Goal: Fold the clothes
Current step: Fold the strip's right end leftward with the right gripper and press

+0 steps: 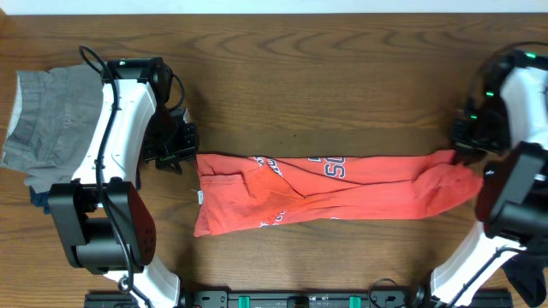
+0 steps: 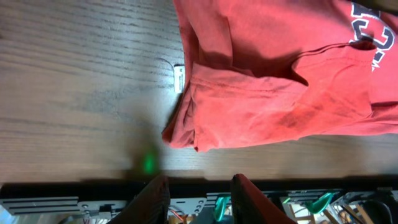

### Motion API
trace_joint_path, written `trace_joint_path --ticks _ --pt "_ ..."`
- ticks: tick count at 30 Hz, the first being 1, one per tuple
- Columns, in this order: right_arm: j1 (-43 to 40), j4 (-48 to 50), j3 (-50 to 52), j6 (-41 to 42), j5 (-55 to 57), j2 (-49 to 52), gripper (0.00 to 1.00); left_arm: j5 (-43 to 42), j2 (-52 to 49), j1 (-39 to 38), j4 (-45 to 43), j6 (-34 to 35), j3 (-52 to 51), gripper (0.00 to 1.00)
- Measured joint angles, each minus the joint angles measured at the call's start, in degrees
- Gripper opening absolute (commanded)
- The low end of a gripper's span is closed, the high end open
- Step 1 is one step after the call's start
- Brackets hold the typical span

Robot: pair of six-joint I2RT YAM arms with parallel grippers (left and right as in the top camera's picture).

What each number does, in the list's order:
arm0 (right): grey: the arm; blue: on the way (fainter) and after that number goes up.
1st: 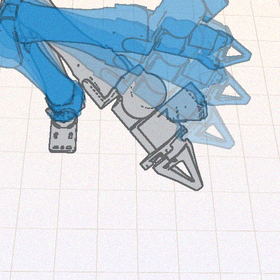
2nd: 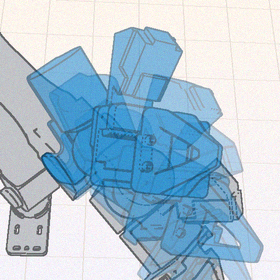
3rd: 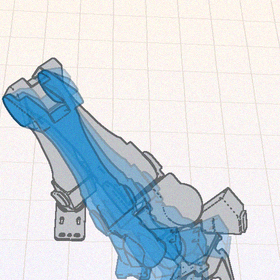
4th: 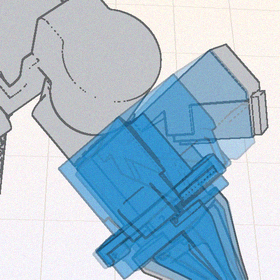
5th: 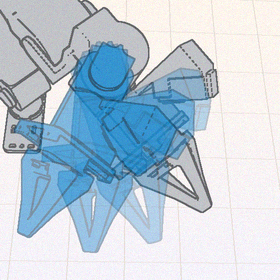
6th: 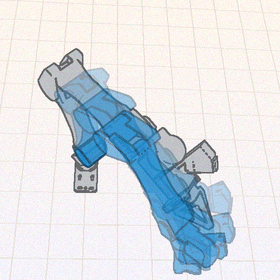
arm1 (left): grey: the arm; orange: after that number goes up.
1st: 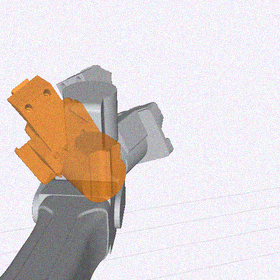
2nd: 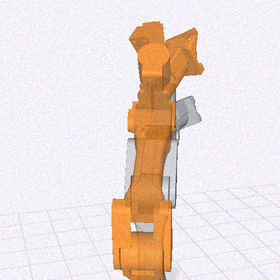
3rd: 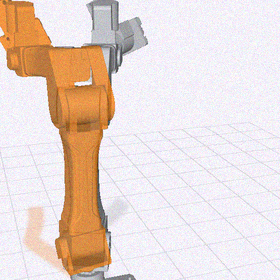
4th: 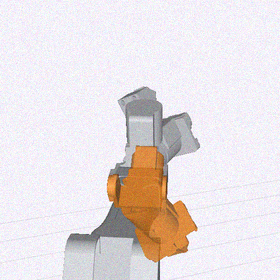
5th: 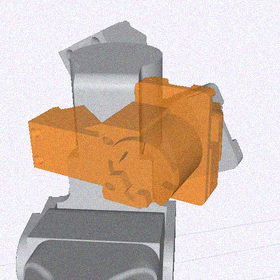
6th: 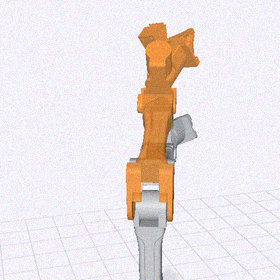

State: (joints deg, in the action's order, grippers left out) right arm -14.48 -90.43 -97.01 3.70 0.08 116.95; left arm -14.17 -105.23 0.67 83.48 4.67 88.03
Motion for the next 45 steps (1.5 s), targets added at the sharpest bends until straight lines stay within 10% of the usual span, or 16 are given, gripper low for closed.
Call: trace_joint_path --ticks 16,30,45 --pt "28.39 -0.87 -0.02 11.21 1.33 -0.02 0.01 -0.02 0.0 0.0 -0.81 0.02 0.0 0.35" --pt "35.91 -0.57 -0.02 15.91 0.87 -0.02 0.01 -0.02 0.0 0.0 -0.81 0.02 0.0 0.34" --pt "37.7 -0.98 -0.02 16.5 -1.51 -0.02 0.43 0.0 0.0 0.0 -0.81 0.0 0.0 0.34"
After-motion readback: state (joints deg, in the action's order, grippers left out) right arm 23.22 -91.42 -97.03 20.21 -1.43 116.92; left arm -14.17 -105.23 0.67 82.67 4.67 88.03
